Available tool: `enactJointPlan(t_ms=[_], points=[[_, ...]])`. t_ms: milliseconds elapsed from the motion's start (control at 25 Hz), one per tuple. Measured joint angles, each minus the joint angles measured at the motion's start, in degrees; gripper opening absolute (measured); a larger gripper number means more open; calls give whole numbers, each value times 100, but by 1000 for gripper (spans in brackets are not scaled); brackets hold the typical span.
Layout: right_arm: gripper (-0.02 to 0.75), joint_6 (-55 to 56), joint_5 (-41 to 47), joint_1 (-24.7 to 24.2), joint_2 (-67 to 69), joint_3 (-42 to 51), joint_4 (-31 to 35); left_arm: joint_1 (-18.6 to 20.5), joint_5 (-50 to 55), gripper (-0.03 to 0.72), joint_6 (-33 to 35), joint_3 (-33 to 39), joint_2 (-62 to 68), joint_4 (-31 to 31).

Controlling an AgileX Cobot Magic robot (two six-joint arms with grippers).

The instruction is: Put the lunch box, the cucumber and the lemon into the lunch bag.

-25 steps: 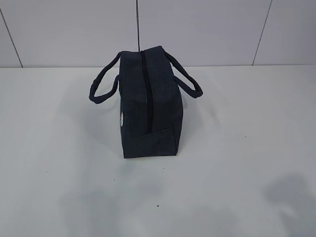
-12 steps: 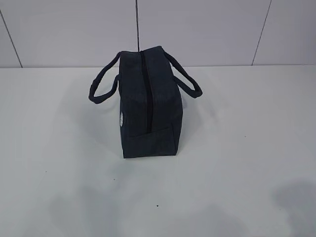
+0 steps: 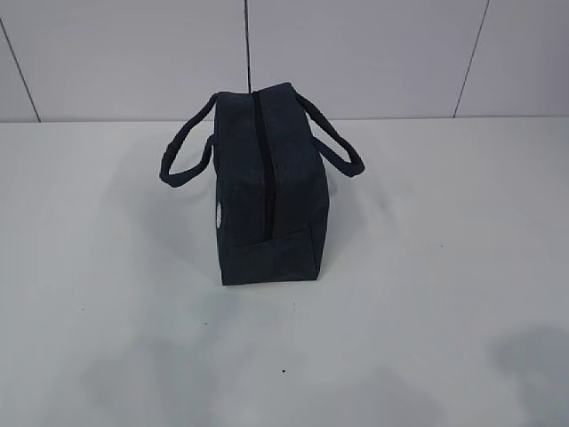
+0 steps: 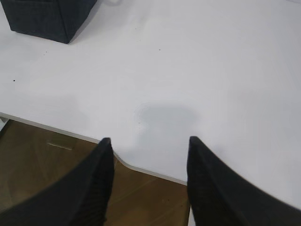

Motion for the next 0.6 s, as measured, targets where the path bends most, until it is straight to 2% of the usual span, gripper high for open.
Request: enactJointPlan(t_ms=[600], points=[[383,0,0,0,0,0,0,0,0,242,0,0,0,0]])
